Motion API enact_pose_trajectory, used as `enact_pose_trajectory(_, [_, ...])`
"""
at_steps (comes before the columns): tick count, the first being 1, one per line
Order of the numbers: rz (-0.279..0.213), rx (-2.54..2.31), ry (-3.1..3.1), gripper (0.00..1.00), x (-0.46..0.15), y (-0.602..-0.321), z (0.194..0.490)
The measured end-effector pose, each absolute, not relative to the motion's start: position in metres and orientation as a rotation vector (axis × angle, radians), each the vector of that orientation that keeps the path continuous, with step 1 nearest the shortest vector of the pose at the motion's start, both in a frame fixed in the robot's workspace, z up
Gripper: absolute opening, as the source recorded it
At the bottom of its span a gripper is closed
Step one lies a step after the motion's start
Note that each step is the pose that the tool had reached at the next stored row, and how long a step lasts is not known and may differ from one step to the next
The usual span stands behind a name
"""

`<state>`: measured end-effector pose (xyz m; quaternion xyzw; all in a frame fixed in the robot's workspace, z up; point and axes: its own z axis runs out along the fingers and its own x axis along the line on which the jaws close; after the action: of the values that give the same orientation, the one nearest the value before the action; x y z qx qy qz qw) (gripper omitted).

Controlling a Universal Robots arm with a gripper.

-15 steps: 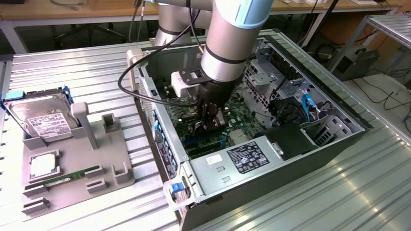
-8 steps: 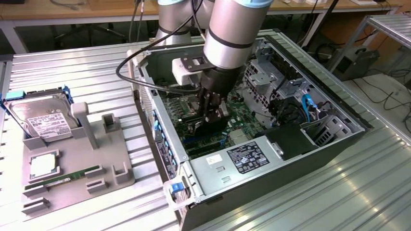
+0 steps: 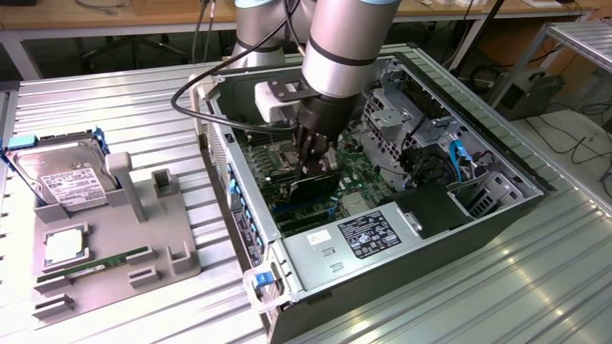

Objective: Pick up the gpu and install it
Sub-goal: 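Insert the gpu into the slot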

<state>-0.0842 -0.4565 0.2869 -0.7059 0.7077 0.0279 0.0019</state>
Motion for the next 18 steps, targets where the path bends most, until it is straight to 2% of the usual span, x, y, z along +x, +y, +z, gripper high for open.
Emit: enact_pose_trajectory(18, [0.032,-2.240,2.247,0.11,-0.092,-0.445,0.268])
